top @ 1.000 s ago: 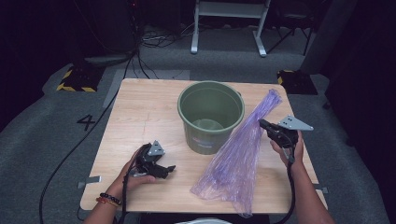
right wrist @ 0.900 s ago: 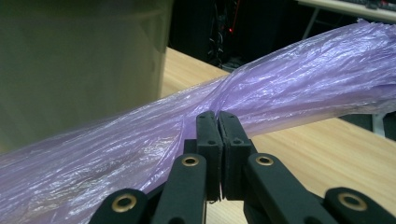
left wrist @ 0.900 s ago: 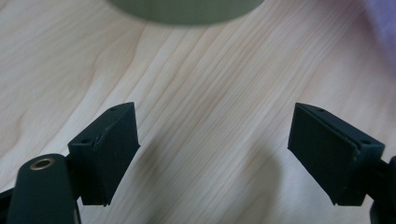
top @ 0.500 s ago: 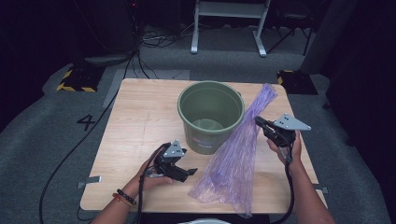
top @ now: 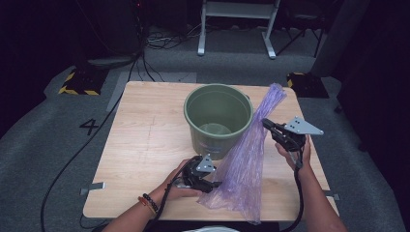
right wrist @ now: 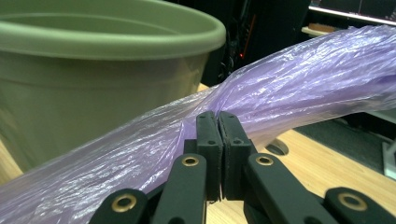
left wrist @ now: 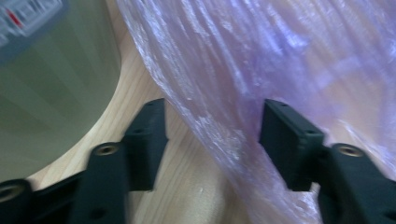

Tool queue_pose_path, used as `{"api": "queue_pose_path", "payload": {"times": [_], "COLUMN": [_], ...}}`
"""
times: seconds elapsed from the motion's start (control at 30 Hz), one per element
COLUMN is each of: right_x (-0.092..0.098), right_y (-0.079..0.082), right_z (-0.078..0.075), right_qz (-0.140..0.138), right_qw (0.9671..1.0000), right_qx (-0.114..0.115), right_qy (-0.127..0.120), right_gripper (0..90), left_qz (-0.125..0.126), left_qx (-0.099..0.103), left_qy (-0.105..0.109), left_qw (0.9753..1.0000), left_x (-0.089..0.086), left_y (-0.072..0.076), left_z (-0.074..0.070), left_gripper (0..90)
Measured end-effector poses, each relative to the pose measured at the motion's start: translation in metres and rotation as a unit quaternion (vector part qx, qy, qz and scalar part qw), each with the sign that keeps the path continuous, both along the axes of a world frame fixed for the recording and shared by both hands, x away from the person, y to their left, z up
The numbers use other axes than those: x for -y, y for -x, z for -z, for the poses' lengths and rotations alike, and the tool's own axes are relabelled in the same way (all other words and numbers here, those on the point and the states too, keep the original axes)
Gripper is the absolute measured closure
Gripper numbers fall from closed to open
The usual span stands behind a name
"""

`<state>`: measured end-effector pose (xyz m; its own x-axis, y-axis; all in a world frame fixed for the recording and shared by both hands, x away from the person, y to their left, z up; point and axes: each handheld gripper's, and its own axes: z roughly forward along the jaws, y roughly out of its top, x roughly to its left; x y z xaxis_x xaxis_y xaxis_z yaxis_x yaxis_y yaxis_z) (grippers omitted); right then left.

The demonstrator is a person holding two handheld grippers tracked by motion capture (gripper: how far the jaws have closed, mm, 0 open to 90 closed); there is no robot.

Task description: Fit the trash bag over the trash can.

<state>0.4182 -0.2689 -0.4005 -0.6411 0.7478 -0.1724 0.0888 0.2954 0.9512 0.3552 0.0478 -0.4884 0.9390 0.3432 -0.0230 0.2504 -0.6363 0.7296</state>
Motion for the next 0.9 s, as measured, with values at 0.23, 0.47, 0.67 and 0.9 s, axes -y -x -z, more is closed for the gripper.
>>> {"api": "queue_pose_path", "payload": {"times": [0.23, 0.47, 0.67, 0.9], "right_x": [-0.003, -0.010, -0.018, -0.032], "right_y": [0.009, 0.020, 0.029, 0.034], "right_z": [-0.010, -0.020, -0.027, -0.035], "right_qz": [-0.026, -0.074, -0.094, -0.101], "right_qw": [0.9994, 0.9965, 0.9937, 0.9913], "right_qx": [0.019, 0.041, 0.060, 0.079], "right_qy": [-0.009, -0.003, 0.008, 0.030], "right_gripper": [89.1, 90.0, 90.0, 89.9], "left_qz": [-0.013, -0.019, -0.027, -0.035], "left_qx": [0.011, 0.010, 0.016, 0.025], "left_qy": [-0.022, -0.007, 0.028, 0.071], "left_qw": [0.9996, 0.9998, 0.9991, 0.9966], "left_x": [0.001, -0.006, -0.015, -0.032], "left_y": [-0.004, -0.005, -0.004, -0.003], "left_z": [0.005, 0.002, -0.007, -0.031], "left_gripper": [53.8, 47.4, 27.7, 22.2]}}
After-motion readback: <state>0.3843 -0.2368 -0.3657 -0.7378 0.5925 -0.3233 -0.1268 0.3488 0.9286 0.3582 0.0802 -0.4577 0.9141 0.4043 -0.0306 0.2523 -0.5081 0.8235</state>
